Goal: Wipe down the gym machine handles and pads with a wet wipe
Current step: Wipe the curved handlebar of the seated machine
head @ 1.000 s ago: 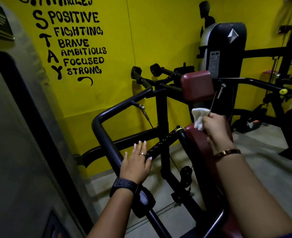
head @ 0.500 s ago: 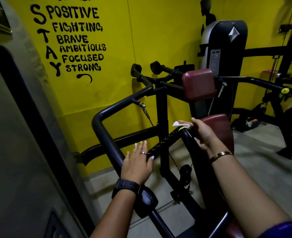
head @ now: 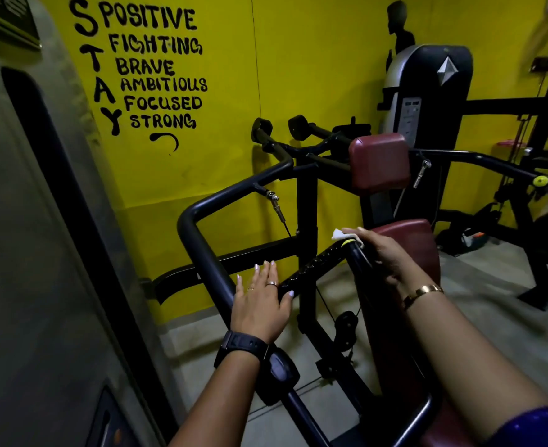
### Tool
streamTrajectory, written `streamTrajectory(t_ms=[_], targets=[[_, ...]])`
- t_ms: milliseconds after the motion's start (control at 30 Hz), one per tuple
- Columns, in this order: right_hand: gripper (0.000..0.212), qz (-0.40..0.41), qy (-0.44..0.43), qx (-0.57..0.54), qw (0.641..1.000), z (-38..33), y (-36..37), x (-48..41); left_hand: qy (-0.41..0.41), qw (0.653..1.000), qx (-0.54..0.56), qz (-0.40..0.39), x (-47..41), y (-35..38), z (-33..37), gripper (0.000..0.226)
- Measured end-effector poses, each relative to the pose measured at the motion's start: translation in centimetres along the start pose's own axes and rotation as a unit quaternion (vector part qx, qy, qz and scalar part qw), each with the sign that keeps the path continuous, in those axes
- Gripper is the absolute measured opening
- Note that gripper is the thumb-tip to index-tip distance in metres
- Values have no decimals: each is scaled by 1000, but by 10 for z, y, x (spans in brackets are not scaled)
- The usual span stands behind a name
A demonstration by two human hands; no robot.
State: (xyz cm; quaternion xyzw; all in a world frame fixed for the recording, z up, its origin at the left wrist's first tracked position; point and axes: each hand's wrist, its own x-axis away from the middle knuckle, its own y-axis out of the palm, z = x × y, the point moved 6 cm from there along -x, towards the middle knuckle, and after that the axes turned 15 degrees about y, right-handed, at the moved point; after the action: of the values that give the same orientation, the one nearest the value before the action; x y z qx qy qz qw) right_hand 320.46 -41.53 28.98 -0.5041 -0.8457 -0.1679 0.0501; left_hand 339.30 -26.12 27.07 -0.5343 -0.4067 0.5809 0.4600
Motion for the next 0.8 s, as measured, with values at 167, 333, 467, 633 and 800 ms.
streamTrajectory(t_ms=[167, 333, 467, 633, 800], targets=[[23, -45, -3, -74, 996, 15, -7, 2, -1, 1000, 1, -3, 0, 0, 0, 71], [30, -10, 1, 27, 1000, -2, 5, -12, -7, 1000, -5, -4, 0, 3, -2, 71], [32, -25, -2, 77, 997, -13, 19, -11, -9, 1000, -6, -9, 0, 2, -2, 72], [40, -29, -129, 170, 977, -18, 8, 5, -7, 1000, 3, -3, 0, 2, -2, 72], [42, 65, -237, 291, 925, -11, 5, 13, 1, 1000, 22, 5, 1, 2, -1, 70]])
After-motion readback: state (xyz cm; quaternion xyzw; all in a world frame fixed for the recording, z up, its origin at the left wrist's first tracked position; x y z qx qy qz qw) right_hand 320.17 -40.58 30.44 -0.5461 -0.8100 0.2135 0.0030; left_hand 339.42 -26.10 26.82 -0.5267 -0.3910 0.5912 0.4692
